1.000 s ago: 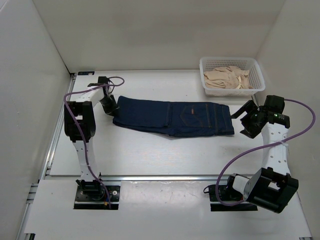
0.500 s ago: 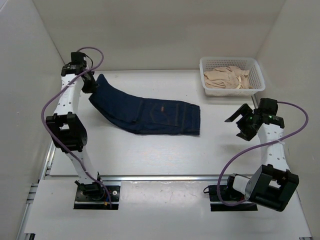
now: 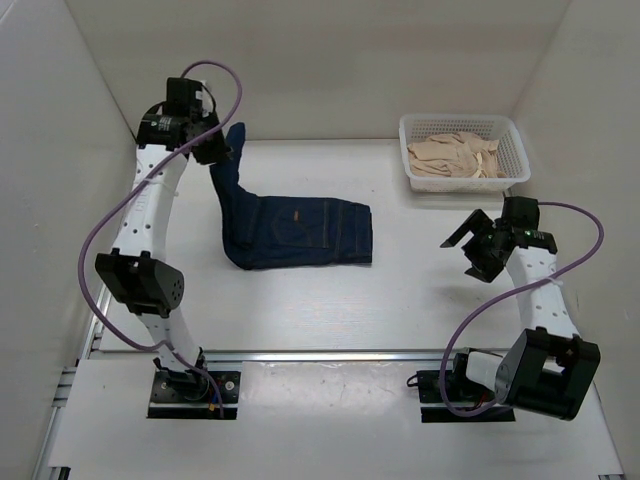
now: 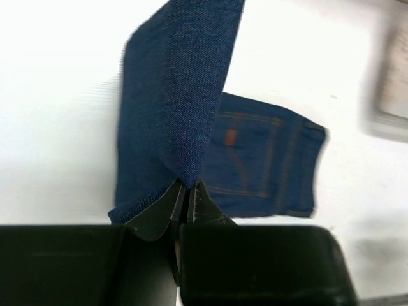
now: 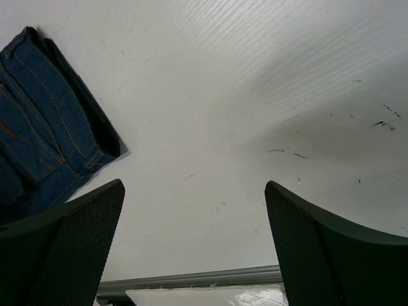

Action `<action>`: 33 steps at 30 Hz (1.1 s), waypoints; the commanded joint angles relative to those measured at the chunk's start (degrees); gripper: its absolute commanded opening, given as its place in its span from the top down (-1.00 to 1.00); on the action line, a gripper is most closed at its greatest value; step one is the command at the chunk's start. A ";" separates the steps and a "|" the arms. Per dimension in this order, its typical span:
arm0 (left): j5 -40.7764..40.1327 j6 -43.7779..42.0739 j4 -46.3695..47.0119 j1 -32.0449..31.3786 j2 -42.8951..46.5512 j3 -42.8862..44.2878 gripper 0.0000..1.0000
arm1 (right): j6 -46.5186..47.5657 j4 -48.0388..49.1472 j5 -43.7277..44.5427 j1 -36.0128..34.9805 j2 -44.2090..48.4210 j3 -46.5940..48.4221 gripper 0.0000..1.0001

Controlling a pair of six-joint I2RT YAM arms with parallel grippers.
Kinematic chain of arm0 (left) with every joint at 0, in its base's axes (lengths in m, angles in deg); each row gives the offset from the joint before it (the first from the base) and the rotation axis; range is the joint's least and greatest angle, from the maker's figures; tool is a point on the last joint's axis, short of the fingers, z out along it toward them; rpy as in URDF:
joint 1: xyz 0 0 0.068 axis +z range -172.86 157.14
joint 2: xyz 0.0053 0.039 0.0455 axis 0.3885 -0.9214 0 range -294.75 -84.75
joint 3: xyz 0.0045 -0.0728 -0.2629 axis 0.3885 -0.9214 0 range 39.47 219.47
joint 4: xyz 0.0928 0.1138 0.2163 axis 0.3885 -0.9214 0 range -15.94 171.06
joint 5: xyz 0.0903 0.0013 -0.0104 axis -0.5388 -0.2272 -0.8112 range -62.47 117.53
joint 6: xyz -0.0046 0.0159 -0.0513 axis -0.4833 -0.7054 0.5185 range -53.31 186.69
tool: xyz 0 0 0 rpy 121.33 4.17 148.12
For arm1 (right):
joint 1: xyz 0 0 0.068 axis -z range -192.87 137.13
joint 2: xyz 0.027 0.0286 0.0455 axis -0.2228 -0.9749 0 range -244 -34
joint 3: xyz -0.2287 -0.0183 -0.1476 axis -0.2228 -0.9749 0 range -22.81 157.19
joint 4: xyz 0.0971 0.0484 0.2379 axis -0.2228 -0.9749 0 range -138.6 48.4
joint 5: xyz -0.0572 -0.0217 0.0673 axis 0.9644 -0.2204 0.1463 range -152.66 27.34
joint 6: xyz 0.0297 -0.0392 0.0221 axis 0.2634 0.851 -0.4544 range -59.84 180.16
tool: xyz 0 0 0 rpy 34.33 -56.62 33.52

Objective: Fold and stack the trousers
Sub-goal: Fold the trousers

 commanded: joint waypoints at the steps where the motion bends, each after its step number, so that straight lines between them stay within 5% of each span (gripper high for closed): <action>1: 3.77 4.72 0.89 -5.80 2.01 2.60 0.80 | -0.43 -0.38 1.45 -0.09 1.63 -0.15 -0.90; 11: 1.39 15.27 6.97 -19.08 -5.28 5.04 0.80 | 0.71 -3.98 4.17 -0.09 4.18 0.64 -0.92; 31: -4.06 24.94 10.56 -33.32 -23.03 15.43 0.80 | 2.38 -6.71 4.70 -0.09 7.25 0.64 -0.92; 33: -1.44 23.47 11.88 -35.08 -26.89 17.53 0.55 | 2.38 -6.19 4.09 -0.09 6.64 0.03 -0.92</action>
